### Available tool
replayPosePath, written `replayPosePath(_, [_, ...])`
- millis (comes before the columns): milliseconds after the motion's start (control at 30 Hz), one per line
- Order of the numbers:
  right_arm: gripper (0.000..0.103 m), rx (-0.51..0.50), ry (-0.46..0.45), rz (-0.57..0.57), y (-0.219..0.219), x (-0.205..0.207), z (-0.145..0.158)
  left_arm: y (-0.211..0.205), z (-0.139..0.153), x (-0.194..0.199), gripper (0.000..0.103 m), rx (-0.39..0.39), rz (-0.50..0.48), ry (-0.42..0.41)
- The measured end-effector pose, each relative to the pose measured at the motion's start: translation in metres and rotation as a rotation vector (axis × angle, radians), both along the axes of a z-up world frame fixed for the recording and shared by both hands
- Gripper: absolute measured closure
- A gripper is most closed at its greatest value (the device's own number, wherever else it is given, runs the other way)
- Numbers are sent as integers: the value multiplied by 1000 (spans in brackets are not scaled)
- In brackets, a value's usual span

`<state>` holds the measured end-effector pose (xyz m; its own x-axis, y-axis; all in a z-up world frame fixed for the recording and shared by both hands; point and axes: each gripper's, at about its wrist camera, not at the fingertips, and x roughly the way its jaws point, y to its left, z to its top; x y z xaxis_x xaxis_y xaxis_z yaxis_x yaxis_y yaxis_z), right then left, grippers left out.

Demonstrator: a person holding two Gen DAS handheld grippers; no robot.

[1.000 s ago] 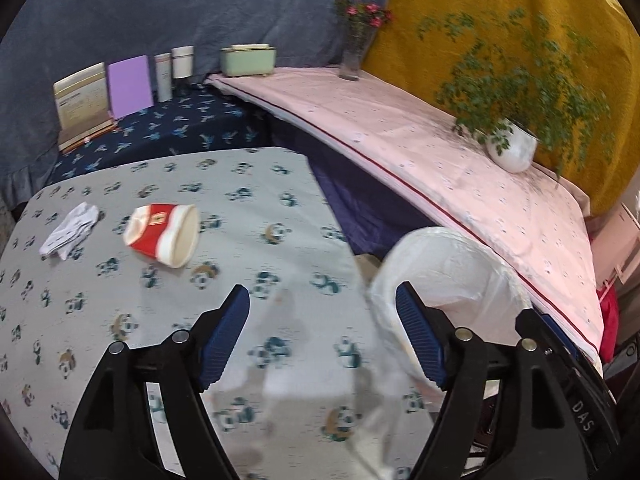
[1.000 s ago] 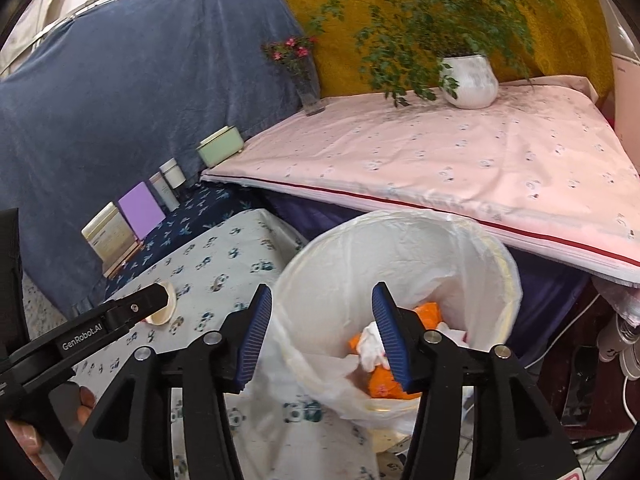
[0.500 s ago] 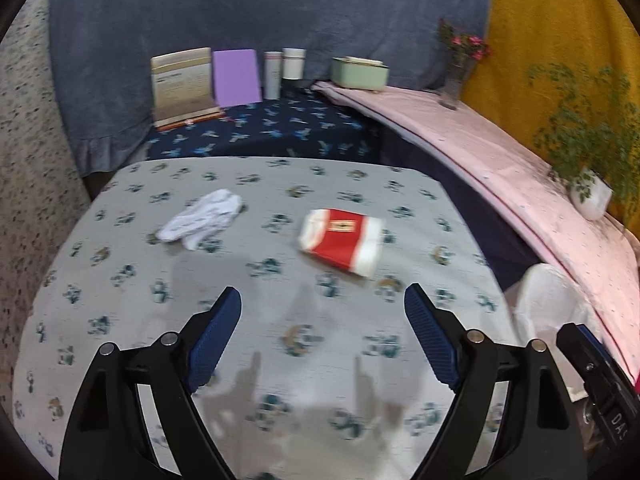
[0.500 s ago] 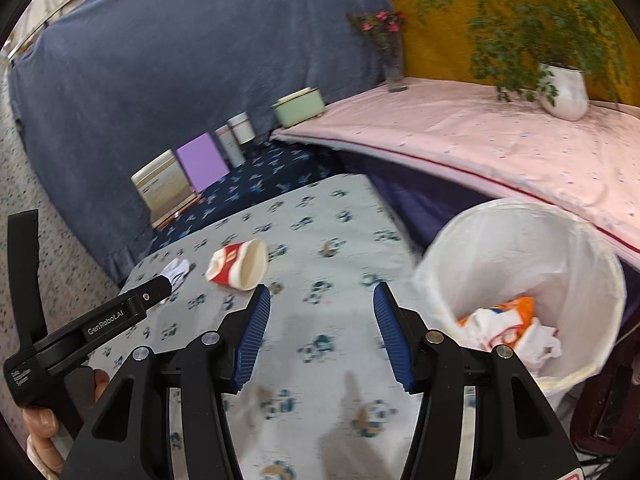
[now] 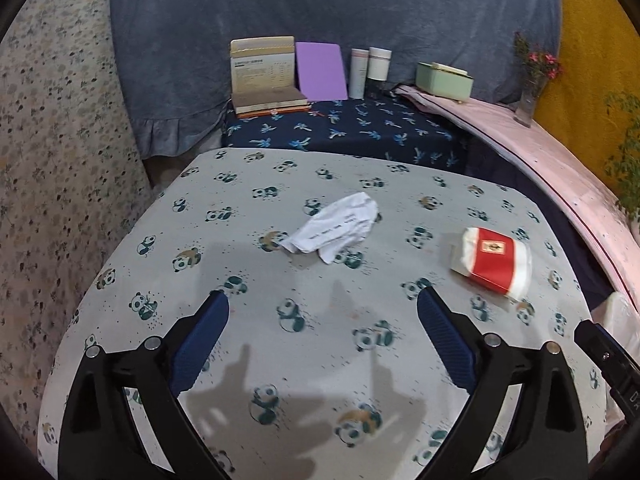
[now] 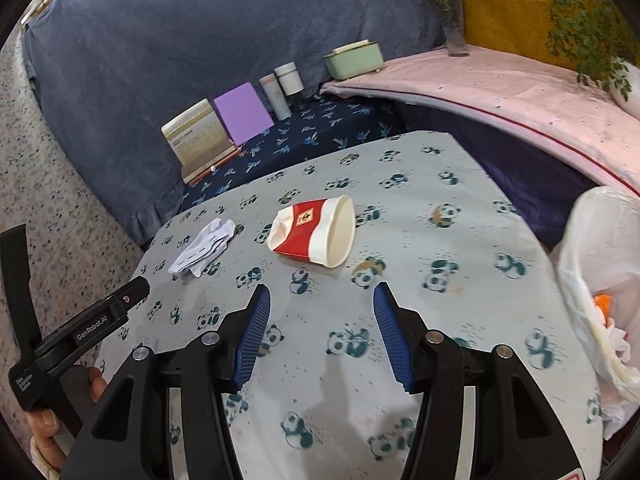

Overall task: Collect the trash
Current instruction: 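Move both tools back toward the white tissue and paper cup, then grasp the white tissue with the left tool while the right tool grasps the paper cup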

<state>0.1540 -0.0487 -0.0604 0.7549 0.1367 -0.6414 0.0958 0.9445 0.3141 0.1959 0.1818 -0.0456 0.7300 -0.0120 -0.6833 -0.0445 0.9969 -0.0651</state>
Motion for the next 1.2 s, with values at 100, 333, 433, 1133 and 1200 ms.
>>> replayPosePath(100, [50, 1, 11, 9, 5, 20, -7, 10, -8, 16, 11, -11, 20, 8])
replayPosePath(333, [50, 8, 33, 25, 12, 66, -24, 25, -24, 58, 11, -12, 42, 18])
replayPosePath(433, [50, 13, 43, 28, 14, 83, -31, 28, -31, 75, 11, -12, 47, 23])
replayPosePath(1133, [93, 8, 30, 67, 28, 98, -37, -5, -52, 98, 93, -22, -94, 123])
replayPosePath(1200, [98, 9, 28, 69, 27, 92, -34, -10, -48, 91, 94, -23, -103, 120])
